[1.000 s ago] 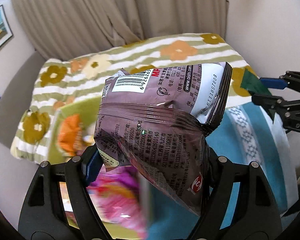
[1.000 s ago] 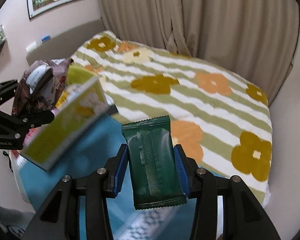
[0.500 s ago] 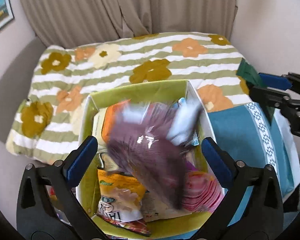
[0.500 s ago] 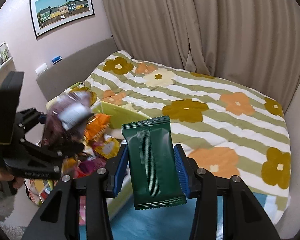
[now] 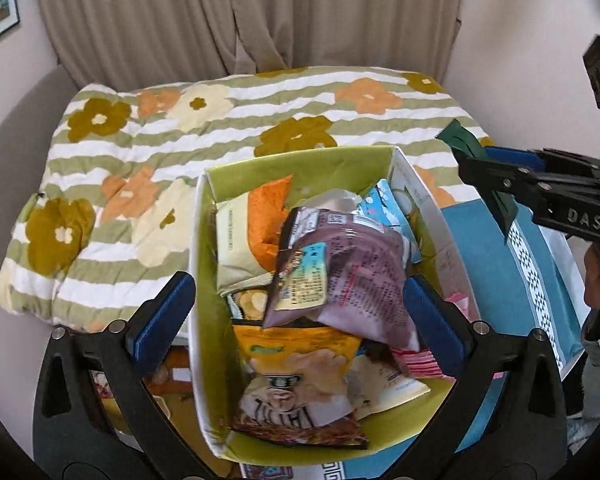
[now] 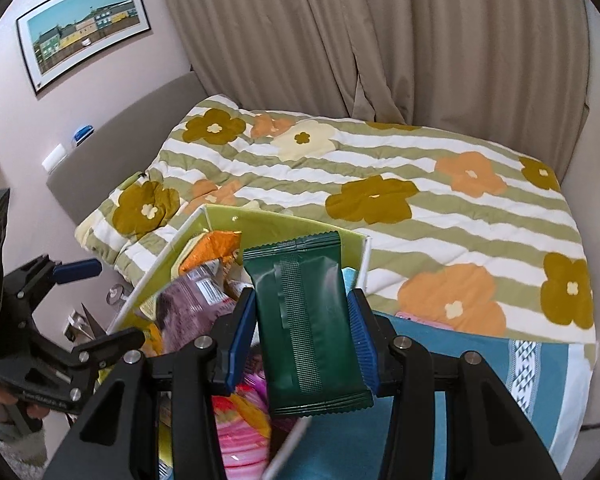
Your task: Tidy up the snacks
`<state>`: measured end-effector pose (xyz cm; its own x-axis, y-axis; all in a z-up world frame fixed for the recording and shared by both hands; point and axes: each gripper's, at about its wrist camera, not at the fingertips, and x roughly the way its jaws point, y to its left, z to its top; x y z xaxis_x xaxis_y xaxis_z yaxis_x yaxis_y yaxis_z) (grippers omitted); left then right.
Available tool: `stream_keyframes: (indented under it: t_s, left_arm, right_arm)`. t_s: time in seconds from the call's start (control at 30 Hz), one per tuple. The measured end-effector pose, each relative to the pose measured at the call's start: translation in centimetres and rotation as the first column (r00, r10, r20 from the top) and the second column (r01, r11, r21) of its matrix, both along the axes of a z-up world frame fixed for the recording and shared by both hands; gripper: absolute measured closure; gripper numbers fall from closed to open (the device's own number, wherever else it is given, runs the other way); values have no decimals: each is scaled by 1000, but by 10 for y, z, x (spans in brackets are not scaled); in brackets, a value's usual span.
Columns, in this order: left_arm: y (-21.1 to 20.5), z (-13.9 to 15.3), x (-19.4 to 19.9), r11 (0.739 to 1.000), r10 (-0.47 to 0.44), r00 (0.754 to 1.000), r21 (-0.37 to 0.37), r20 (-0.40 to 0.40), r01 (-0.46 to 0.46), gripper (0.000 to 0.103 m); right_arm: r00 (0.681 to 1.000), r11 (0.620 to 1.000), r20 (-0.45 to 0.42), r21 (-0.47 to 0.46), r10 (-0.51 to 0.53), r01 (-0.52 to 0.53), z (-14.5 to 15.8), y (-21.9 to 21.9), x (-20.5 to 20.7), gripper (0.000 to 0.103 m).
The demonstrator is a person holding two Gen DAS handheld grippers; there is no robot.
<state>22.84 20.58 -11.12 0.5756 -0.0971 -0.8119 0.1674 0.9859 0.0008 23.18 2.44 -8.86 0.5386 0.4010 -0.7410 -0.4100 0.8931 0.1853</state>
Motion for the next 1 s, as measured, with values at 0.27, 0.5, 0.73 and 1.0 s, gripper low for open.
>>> stream_keyframes:
  t_s: [0.27,0.5,0.73,1.0]
  left_arm:
    - [12,-12,4,1000,-5,1000,11,-15,5,0]
    - [17,-19,-8,1000,26,999,1,-28,-26,0]
    - [1,6,-34,999,37,999,28,33,-38,0]
    - [-33,47,-86,998,54,991,24,125,-58,0]
  right_arm:
    - [997,999,-60,-5,-47,47,-19,26,27,49]
    - [994,997,-68,7,-83,83,-25,23,7,13]
    - [997,997,-27,26,-73,73,-8,11,-16,13]
    - [992,994,71,48,-105,102,33,-24,-72,13]
